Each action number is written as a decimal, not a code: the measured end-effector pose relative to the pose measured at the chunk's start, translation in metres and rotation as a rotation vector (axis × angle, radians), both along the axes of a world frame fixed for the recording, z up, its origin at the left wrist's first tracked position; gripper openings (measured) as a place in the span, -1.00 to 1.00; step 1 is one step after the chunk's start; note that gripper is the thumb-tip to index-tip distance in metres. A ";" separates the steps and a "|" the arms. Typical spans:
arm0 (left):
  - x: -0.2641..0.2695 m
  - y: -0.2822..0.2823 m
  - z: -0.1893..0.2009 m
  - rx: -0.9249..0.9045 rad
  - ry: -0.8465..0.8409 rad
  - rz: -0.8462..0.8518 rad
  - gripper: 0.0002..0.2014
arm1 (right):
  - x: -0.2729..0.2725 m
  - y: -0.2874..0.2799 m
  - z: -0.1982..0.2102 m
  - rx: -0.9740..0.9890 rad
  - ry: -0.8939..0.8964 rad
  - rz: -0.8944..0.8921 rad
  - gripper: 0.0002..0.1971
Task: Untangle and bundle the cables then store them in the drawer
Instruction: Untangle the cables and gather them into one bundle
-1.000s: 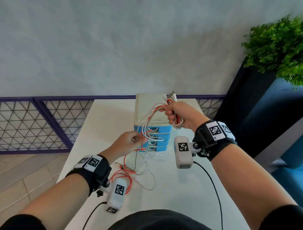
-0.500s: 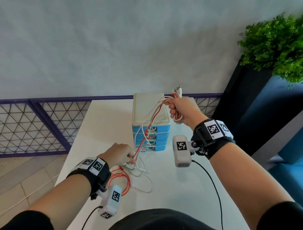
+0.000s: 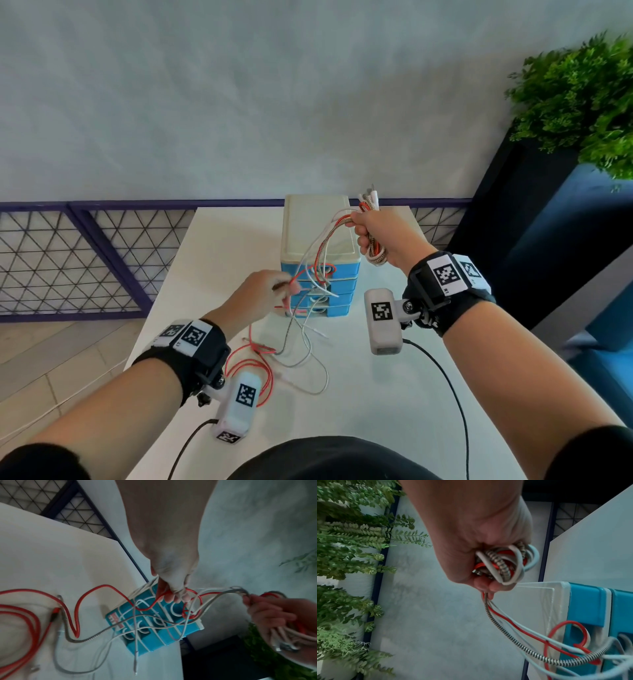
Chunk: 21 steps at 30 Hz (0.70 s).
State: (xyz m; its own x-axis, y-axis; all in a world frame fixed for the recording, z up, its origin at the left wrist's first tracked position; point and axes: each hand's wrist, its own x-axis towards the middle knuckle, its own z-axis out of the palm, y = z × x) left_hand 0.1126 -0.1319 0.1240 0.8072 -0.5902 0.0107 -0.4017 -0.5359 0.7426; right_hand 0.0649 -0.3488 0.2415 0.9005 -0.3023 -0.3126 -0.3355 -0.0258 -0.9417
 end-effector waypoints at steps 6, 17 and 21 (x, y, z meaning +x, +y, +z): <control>-0.002 -0.018 0.015 -0.336 0.028 0.190 -0.82 | 0.002 0.007 -0.005 -0.016 0.018 0.047 -0.79; -0.007 -0.024 0.001 -0.072 -0.330 0.144 -0.84 | -0.002 0.007 -0.004 0.075 -0.007 0.039 -0.81; -0.012 -0.027 -0.001 0.053 -0.474 0.120 -0.77 | -0.002 0.008 -0.004 0.138 -0.014 0.036 -0.80</control>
State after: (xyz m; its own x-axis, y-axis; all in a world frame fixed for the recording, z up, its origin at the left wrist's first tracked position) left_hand 0.1005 -0.1589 0.1232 0.7832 -0.5025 0.3662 -0.6218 -0.6312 0.4636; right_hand 0.0626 -0.3407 0.2374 0.9145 -0.2253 -0.3362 -0.3235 0.0923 -0.9417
